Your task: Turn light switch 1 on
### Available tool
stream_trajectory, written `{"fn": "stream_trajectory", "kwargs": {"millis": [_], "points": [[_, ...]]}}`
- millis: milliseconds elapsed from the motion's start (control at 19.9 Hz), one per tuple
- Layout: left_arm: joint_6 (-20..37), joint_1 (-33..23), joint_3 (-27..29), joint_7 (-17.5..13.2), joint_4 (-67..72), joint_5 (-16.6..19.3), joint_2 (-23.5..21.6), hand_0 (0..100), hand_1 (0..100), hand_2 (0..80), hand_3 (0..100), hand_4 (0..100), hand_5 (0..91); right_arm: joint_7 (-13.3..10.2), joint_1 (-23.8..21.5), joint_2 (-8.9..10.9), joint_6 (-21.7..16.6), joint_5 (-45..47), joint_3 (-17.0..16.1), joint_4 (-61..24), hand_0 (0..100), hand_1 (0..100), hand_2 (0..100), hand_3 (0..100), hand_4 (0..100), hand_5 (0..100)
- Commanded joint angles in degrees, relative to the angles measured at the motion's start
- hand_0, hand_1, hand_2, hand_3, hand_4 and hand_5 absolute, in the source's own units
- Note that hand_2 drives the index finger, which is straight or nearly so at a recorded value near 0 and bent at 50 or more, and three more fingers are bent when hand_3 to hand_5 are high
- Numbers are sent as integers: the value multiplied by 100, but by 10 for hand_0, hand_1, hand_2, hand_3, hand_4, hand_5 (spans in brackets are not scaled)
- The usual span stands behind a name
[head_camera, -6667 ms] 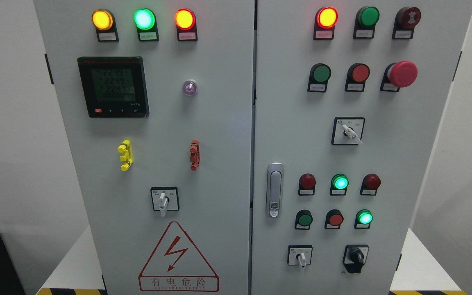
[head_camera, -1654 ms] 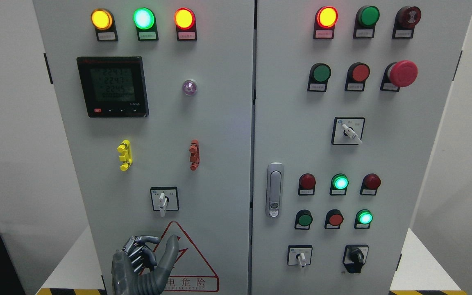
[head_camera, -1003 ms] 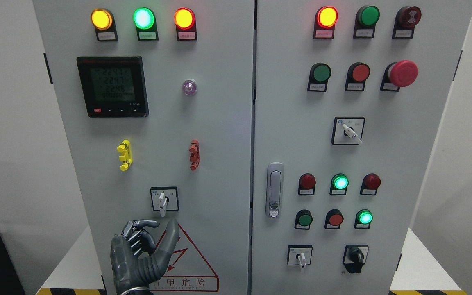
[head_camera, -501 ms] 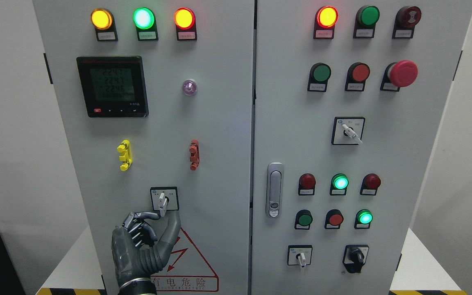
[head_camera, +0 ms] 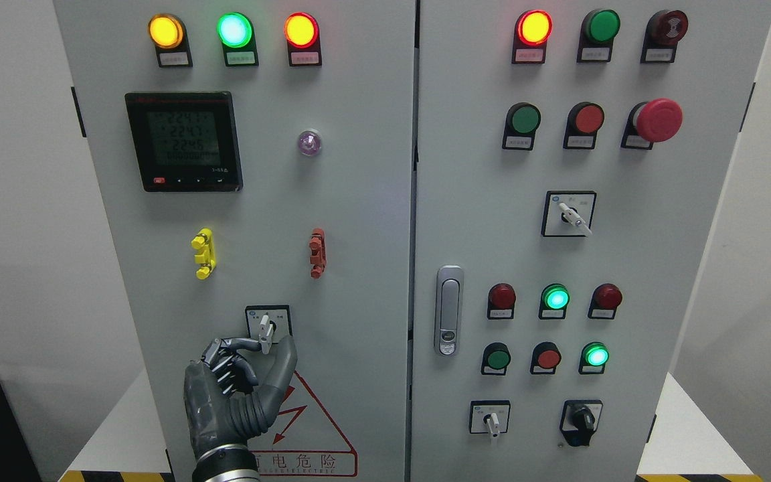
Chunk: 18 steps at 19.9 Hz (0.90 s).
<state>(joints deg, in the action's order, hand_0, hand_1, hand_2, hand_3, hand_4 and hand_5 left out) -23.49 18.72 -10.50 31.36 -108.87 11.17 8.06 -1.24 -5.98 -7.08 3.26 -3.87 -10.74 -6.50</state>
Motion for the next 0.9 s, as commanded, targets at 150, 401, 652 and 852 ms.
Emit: {"fn": "stream_trajectory", "kwargs": {"millis": [150, 401, 652, 852], "points": [[-59, 88, -4, 2, -11, 17, 20, 105, 767, 597, 1000, 1000, 882, 1, 0, -4, -1, 0, 1, 0, 0, 0, 0, 0, 0, 0], [-77, 88, 5, 2, -20, 17, 20, 151, 769, 605, 1000, 1000, 881, 1, 0, -4, -1, 0, 1, 0, 0, 0, 0, 0, 0, 0], [-217, 88, 13, 2, -38, 17, 20, 188, 775, 615, 1000, 1000, 881, 1, 0, 5, -1, 0, 1, 0, 0, 0, 0, 0, 0, 0], [-244, 79, 22, 2, -117, 17, 20, 199, 775, 619, 1000, 1000, 881, 1, 0, -4, -1, 0, 1, 0, 0, 0, 0, 0, 0, 0]]}}
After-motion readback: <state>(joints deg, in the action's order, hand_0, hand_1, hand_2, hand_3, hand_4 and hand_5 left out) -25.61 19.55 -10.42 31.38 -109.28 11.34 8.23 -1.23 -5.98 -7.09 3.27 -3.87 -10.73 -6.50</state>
